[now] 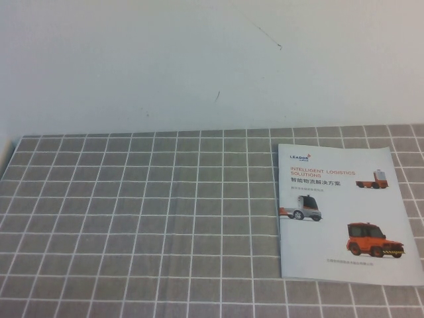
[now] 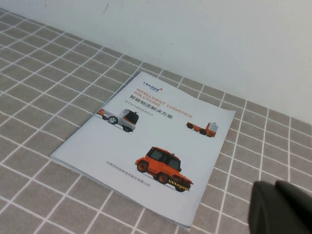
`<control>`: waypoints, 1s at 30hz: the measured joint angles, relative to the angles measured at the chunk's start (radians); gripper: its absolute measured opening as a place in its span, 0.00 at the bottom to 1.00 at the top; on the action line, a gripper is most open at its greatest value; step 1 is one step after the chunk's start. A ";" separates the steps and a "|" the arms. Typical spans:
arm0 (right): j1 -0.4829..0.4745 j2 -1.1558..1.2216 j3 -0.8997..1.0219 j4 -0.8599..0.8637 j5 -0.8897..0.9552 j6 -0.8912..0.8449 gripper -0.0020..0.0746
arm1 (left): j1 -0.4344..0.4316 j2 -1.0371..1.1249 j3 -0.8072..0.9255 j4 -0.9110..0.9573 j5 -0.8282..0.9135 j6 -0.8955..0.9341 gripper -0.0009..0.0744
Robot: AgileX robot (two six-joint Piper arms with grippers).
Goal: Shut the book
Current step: 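Close the open booklet and leave it lying on the table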
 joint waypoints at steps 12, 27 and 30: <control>0.000 0.000 0.000 0.001 0.000 0.000 0.02 | -0.040 -0.005 -0.003 -0.117 0.147 -0.014 0.01; 0.000 0.000 0.000 0.003 0.000 0.000 0.02 | -0.040 -0.005 -0.004 -0.130 0.149 -0.200 0.01; 0.000 0.000 0.000 0.003 0.000 0.000 0.02 | -0.040 -0.005 -0.004 -0.130 0.149 -0.182 0.01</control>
